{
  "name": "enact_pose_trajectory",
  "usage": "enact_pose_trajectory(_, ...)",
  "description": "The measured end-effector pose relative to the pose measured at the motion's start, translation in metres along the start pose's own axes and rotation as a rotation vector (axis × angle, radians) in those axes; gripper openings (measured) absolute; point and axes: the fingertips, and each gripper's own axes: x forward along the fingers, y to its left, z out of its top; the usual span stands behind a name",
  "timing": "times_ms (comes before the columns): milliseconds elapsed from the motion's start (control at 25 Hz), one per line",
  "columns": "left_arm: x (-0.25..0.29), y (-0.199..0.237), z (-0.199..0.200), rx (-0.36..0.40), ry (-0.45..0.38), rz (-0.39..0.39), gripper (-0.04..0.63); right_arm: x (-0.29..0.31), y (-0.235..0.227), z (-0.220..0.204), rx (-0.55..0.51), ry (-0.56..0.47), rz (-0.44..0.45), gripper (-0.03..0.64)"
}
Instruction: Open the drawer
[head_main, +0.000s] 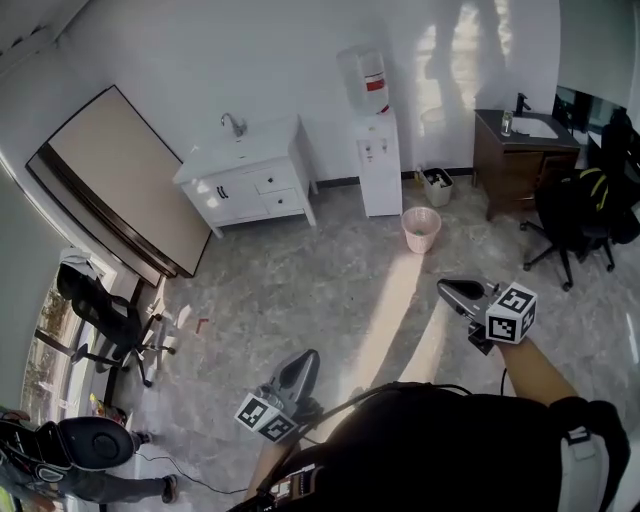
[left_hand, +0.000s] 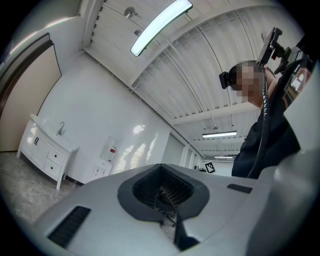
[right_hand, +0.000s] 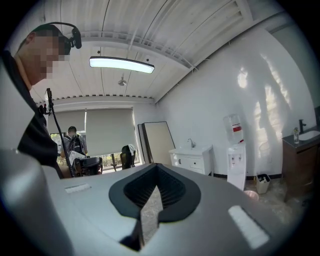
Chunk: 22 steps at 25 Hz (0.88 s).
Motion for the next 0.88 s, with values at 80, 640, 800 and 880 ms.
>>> enact_pose_trajectory(80, -0.001, 0.032, 0.012, -0.01, 0.006, -0.021, 0.0, 0.03, 0.002, 0.009, -0.009, -0.004, -0.018, -0.005)
enact_pose_trajectory(640, -0.034, 0.21, 0.102, 0.015, 0.012, -0.09, 0.0, 0.204, 0.022, 0.046, -0.041, -0.033, -0.094, -0.005)
enact_pose_trajectory(800, -0.038, 0.243, 0.112, 0.013, 0.004, -0.088, 0.0, 0.236, 0.021, 0.046, -0.045, -0.017, -0.094, -0.005)
enact_pose_trajectory(880, -0.036, 0.254, 0.114, 0.014, 0.001, -0.087, 0.0, 0.247, 0.016, 0.047, -0.043, -0.014, -0.093, -0.005)
